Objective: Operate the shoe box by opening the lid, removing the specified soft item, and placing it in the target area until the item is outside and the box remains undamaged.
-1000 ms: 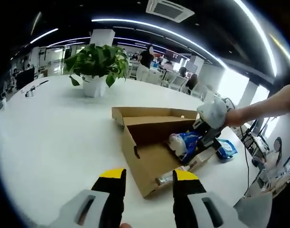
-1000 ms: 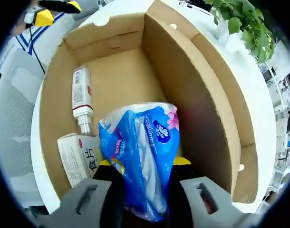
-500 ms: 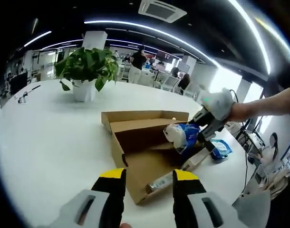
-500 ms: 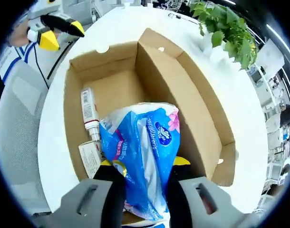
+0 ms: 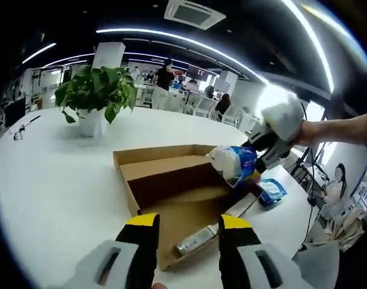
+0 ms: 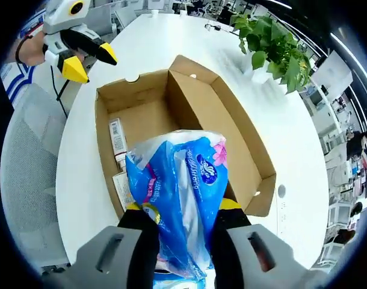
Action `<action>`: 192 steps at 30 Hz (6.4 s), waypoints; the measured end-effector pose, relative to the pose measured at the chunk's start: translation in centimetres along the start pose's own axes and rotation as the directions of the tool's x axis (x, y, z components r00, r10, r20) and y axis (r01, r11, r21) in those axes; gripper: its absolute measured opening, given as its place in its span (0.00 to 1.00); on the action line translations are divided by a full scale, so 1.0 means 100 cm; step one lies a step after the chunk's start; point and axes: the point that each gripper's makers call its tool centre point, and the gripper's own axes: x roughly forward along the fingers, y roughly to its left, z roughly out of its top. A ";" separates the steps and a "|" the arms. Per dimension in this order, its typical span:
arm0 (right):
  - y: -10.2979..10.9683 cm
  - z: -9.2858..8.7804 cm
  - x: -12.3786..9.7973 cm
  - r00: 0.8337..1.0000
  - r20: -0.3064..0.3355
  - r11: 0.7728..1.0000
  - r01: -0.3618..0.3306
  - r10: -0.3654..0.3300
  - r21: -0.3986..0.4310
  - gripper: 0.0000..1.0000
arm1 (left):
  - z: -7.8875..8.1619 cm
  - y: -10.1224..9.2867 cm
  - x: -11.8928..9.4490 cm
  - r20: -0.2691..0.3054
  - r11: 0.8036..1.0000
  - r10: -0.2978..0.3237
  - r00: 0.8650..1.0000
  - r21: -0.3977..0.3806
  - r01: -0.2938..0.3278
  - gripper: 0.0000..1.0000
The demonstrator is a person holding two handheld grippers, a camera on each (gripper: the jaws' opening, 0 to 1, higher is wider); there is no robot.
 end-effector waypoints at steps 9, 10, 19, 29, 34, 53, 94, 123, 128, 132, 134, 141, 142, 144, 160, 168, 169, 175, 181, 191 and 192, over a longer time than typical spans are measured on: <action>-0.005 -0.013 -0.015 1.000 -0.011 1.000 0.027 -0.027 -0.003 0.28 | 0.005 -0.003 0.004 0.002 1.000 -0.011 1.000 0.011 0.011 0.40; -0.005 -0.017 -0.018 0.999 -0.016 1.000 0.031 -0.031 -0.005 0.28 | 0.006 -0.005 0.004 0.002 1.000 -0.014 1.000 0.014 0.014 0.40; -0.013 -0.062 -0.044 0.996 -0.047 0.995 0.080 -0.077 0.052 0.28 | 0.012 -0.023 0.015 -0.001 0.999 -0.039 0.999 0.035 0.039 0.40; -0.006 -0.140 -0.077 0.989 -0.097 0.980 0.129 -0.115 0.150 0.28 | 0.018 -0.056 0.036 -0.020 0.994 -0.084 0.996 0.070 0.085 0.40; 0.003 -0.188 -0.095 0.983 -0.124 0.964 0.159 -0.134 0.215 0.28 | 0.021 -0.078 0.048 -0.035 0.988 -0.112 0.993 0.099 0.115 0.40; 0.048 -0.329 -0.137 0.967 -0.212 0.895 0.217 -0.142 0.389 0.28 | 0.012 -0.136 0.076 -0.096 0.973 -0.157 0.983 0.153 0.171 0.40; 0.012 -0.393 -0.105 0.946 -0.321 0.990 0.087 -0.047 0.113 0.31 | 0.014 -0.104 0.043 -0.059 0.993 0.014 0.998 0.119 -0.007 0.40; 0.016 -0.415 -0.076 0.935 -0.354 0.998 0.014 0.009 0.061 0.40 | 0.003 -0.092 0.034 -0.100 0.989 0.058 0.993 0.143 -0.043 0.40; 0.014 -0.415 -0.077 0.936 -0.351 0.996 0.023 0.007 0.080 0.40 | 0.003 -0.093 0.034 -0.095 0.989 0.057 0.994 0.143 -0.043 0.40; 0.015 -0.413 -0.083 0.938 -0.345 0.994 0.029 0.008 0.101 0.40 | 0.003 -0.093 0.033 -0.093 0.989 0.051 0.994 0.141 -0.037 0.40; 0.015 -0.414 -0.085 0.938 -0.345 0.994 0.031 0.007 0.105 0.40 | 0.004 -0.092 0.033 -0.091 0.990 0.049 0.995 0.140 -0.036 0.40; 0.019 -0.415 -0.103 0.938 -0.346 0.989 0.053 -0.002 0.136 0.39 | 0.004 -0.088 0.027 -0.077 0.992 0.036 0.996 0.125 -0.026 0.40; 0.019 -0.415 -0.105 0.939 -0.344 0.988 0.060 -0.008 0.142 0.39 | 0.005 -0.088 0.027 -0.075 0.992 0.034 0.997 0.123 -0.025 0.40; 0.019 -0.415 -0.112 0.939 -0.342 0.984 0.077 -0.019 0.159 0.39 | 0.006 -0.086 0.027 -0.071 0.993 0.029 0.997 0.119 -0.021 0.40; 0.015 -0.410 -0.159 0.964 -0.231 0.840 0.234 -0.133 0.490 0.39 | 0.011 -0.085 0.020 -0.047 0.993 -0.008 0.999 0.115 0.014 0.40; 0.011 -0.397 -0.167 0.964 -0.162 0.735 0.265 -0.210 0.624 0.39 | 0.013 -0.085 0.018 -0.043 0.993 -0.021 0.999 0.112 0.026 0.40; 0.013 -0.391 -0.169 0.963 -0.147 0.705 0.267 -0.228 0.656 0.40 | 0.014 -0.085 0.018 -0.041 0.993 -0.023 0.999 0.111 0.027 0.40; 0.013 -0.364 -0.173 0.949 -0.063 0.584 0.241 -0.307 0.775 0.42 | 0.014 -0.083 0.014 -0.036 0.994 -0.028 0.999 0.105 0.032 0.40; -0.002 -0.320 -0.177 0.888 0.076 0.457 0.159 -0.453 0.875 0.45 | 0.010 -0.078 0.008 -0.039 0.995 -0.022 0.999 0.099 0.026 0.40; 0.002 -0.269 -0.149 0.897 0.141 0.519 0.109 -0.419 0.848 0.46 | 0.010 -0.070 -0.001 -0.033 0.995 -0.014 0.999 0.094 0.017 0.40; 0.002 -0.264 -0.147 0.896 0.151 0.523 0.101 -0.417 0.847 0.46 | 0.010 -0.069 -0.002 -0.030 0.995 -0.012 0.999 0.094 0.015 0.40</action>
